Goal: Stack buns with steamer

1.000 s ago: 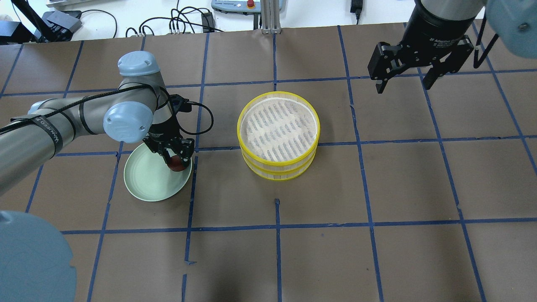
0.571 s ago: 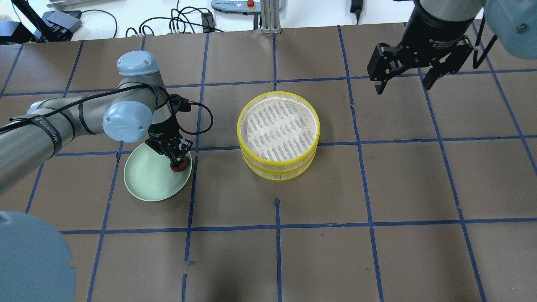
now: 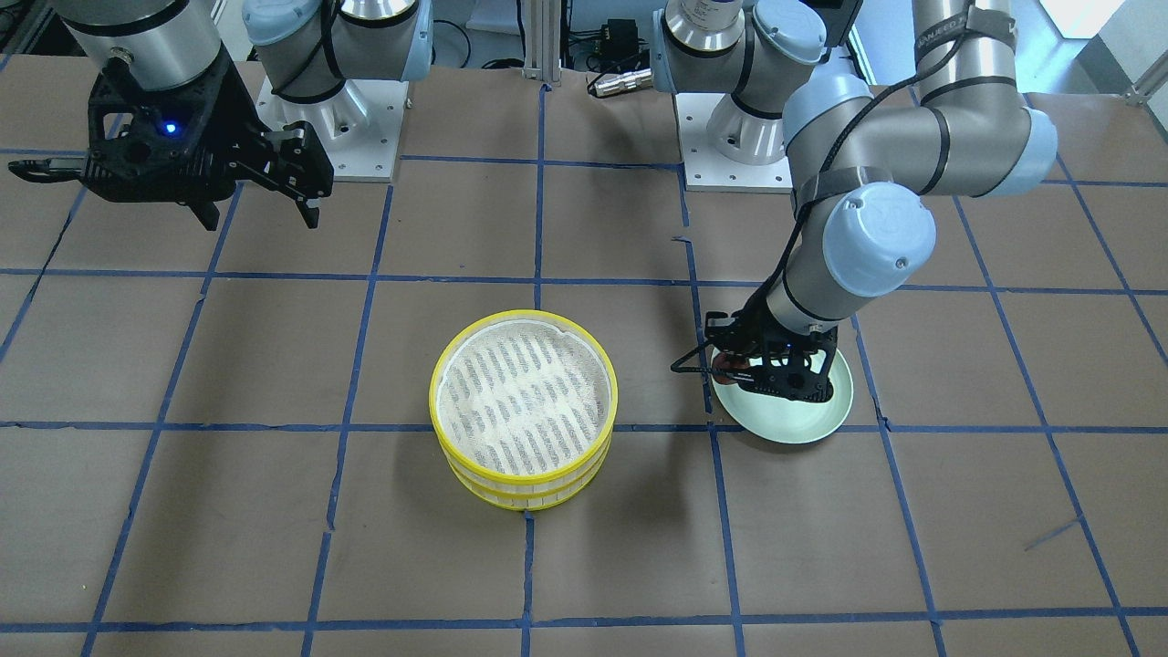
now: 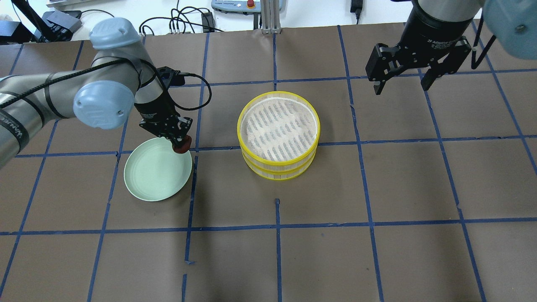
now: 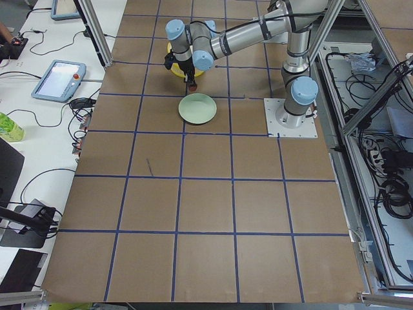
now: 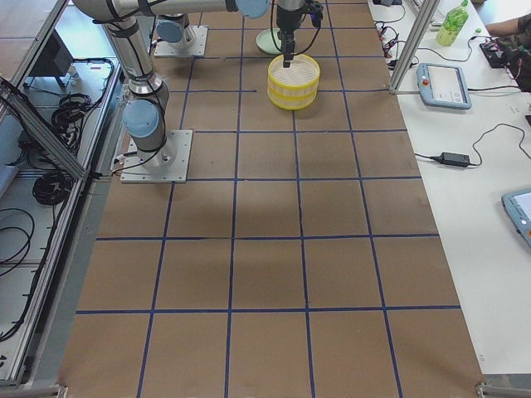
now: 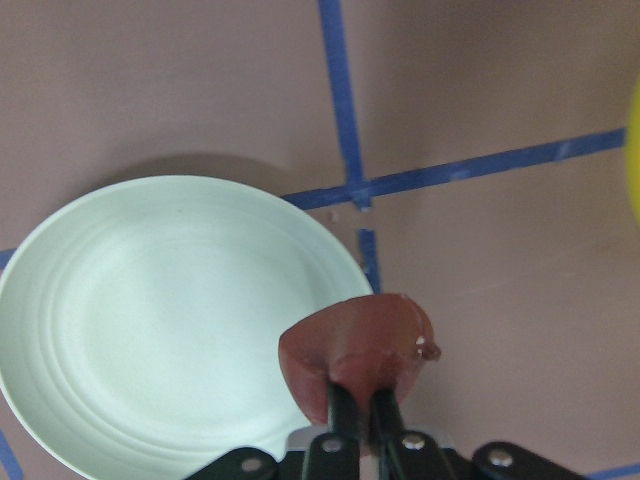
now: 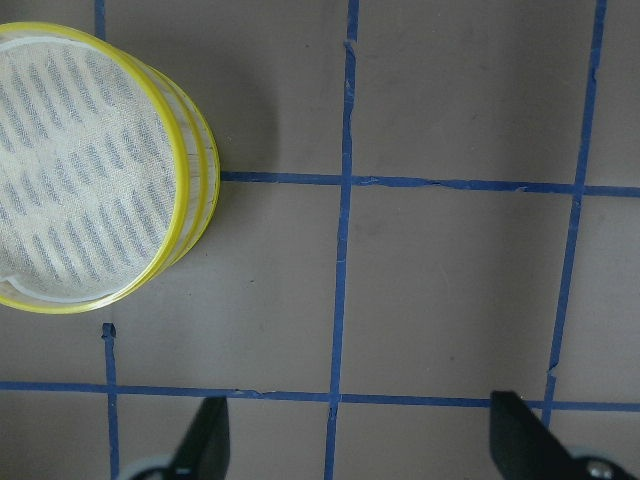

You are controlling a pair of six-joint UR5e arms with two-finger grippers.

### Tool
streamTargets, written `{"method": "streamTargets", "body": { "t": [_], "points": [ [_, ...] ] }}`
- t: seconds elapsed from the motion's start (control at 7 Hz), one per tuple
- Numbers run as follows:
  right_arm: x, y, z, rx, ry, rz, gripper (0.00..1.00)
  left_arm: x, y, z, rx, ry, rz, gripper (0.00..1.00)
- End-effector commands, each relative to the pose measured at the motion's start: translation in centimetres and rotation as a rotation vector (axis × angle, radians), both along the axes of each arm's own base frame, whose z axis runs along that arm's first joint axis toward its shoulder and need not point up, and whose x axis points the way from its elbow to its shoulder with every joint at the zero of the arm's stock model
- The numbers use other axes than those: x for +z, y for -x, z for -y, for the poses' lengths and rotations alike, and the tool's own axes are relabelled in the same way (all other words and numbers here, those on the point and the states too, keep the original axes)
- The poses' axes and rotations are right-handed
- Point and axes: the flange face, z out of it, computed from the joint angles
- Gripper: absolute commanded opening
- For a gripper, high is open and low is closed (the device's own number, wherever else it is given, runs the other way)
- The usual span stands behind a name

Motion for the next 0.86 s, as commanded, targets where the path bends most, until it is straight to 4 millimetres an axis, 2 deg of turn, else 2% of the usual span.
{"method": "streamTargets", "body": {
  "t": [0.0, 0.14, 0.29, 0.43, 0.71],
  "points": [
    [-0.1, -0.1, 0.0, 0.000, -0.001, 0.002, 0.92, 4.2, 8.8, -0.3, 0.246, -0.014, -0.271, 0.05],
    [0.0, 0.0, 0.0, -0.001, 0.000, 0.003, 0.92, 2.8, 13.7, 0.4, 0.349, -0.037, -0.407, 0.06],
    [-0.1, -0.1, 0.0, 0.000, -0.001, 0.003, 0.92, 0.9, 16.5, 1.0, 0.436, -0.025, -0.418, 0.35],
    [0.0, -0.1, 0.0, 0.000, 0.000, 0.003, 0.92, 0.8, 16.7, 1.4, 0.443, -0.011, -0.422, 0.99],
    [0.0, 0.0, 0.0, -0.001, 0.000, 0.005, 0.92, 2.6, 16.2, 1.2, 0.447, 0.033, -0.393, 1.00]
  ]
}}
